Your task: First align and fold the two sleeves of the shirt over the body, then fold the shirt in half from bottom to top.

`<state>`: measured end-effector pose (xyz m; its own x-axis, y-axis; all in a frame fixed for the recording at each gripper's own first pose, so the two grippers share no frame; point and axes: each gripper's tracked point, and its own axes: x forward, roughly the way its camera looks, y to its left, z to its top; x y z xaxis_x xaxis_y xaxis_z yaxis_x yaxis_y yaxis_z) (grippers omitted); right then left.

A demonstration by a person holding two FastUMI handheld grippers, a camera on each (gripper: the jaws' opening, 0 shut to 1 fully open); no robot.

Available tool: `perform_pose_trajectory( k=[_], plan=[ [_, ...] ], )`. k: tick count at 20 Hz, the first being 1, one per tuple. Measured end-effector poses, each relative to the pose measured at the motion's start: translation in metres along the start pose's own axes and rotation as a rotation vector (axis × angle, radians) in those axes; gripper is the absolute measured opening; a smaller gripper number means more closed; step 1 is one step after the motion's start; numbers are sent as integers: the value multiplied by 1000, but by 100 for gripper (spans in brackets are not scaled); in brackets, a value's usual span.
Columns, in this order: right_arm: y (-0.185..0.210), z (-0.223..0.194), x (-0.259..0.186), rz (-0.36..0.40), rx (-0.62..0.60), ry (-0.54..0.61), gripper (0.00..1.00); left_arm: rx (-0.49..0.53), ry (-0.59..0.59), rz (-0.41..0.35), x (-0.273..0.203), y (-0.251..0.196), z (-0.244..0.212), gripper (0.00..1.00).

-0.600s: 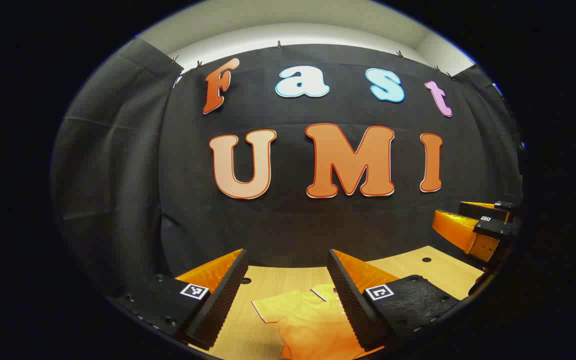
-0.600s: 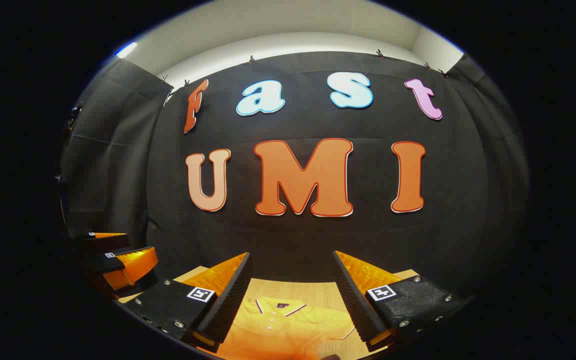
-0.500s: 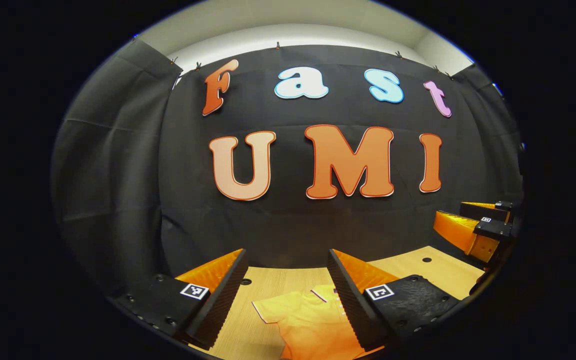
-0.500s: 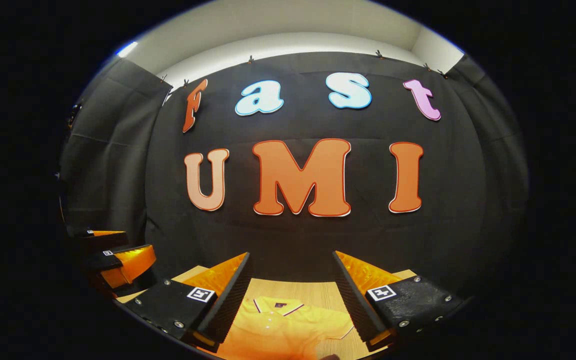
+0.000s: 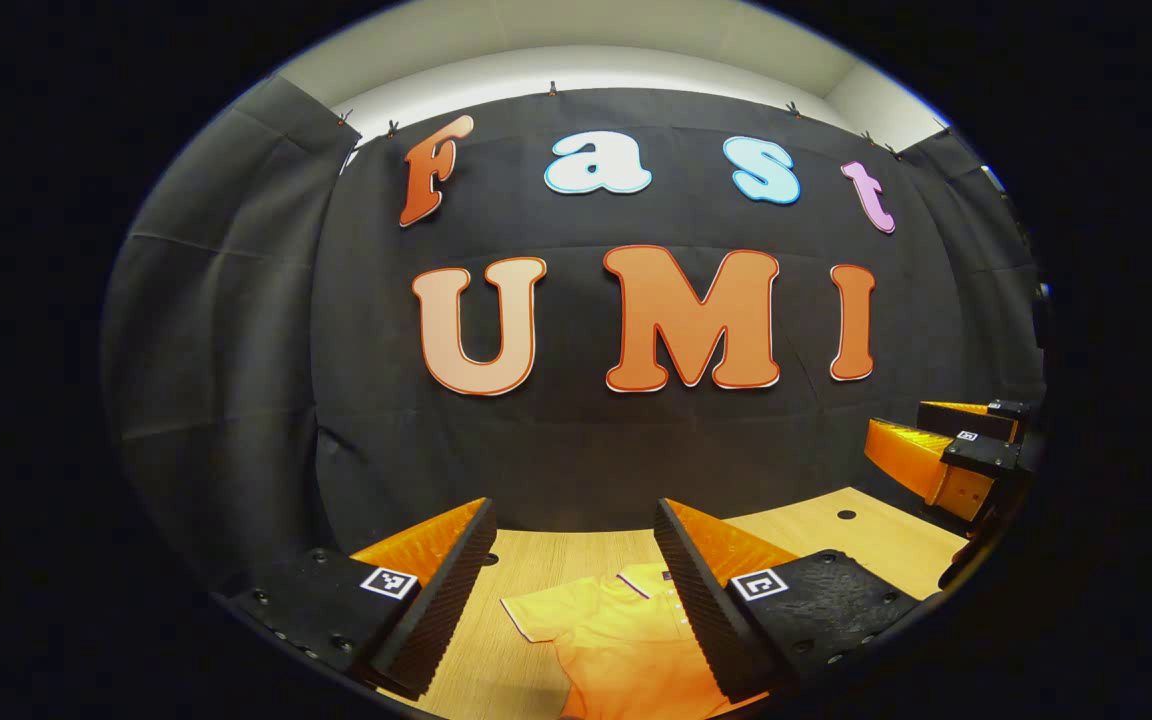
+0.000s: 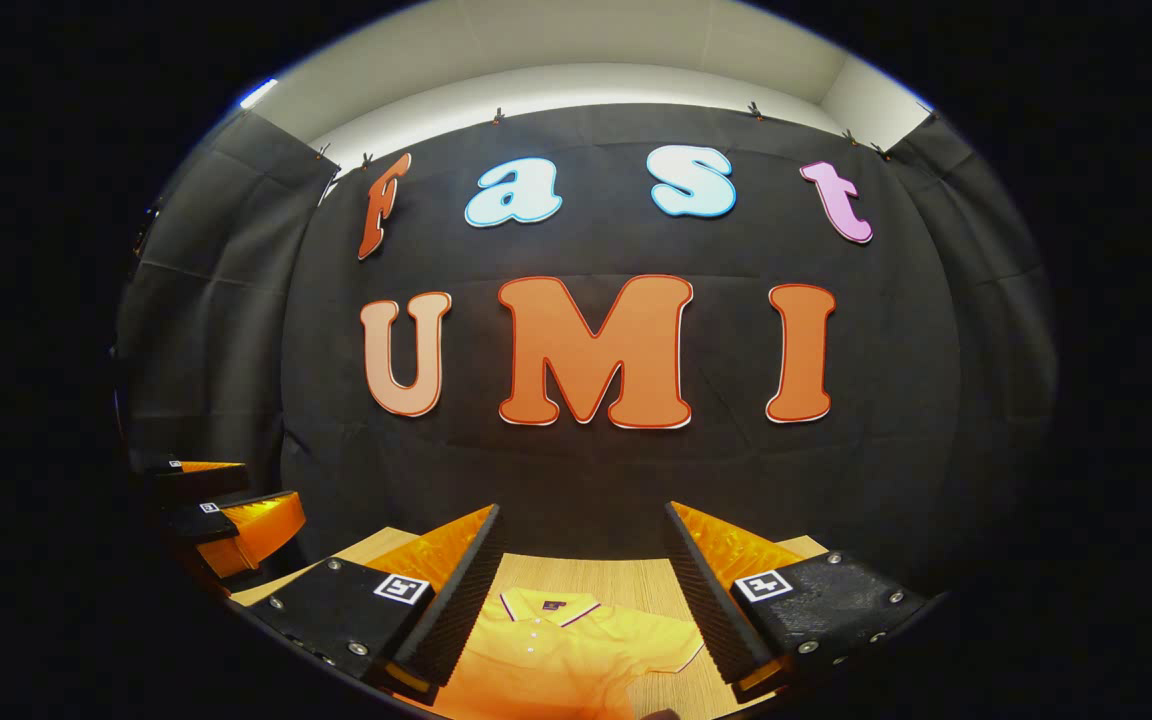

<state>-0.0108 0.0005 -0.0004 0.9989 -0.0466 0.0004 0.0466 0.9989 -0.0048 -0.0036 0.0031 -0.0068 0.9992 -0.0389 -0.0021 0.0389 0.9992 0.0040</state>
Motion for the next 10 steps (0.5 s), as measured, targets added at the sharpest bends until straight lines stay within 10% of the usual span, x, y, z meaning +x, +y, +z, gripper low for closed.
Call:
perform_pose_trajectory(
  k=[10],
  plan=[
    [-9,-36,13,-118,32,122,95,0,9,-88,7,22,-13,98]
  ],
)
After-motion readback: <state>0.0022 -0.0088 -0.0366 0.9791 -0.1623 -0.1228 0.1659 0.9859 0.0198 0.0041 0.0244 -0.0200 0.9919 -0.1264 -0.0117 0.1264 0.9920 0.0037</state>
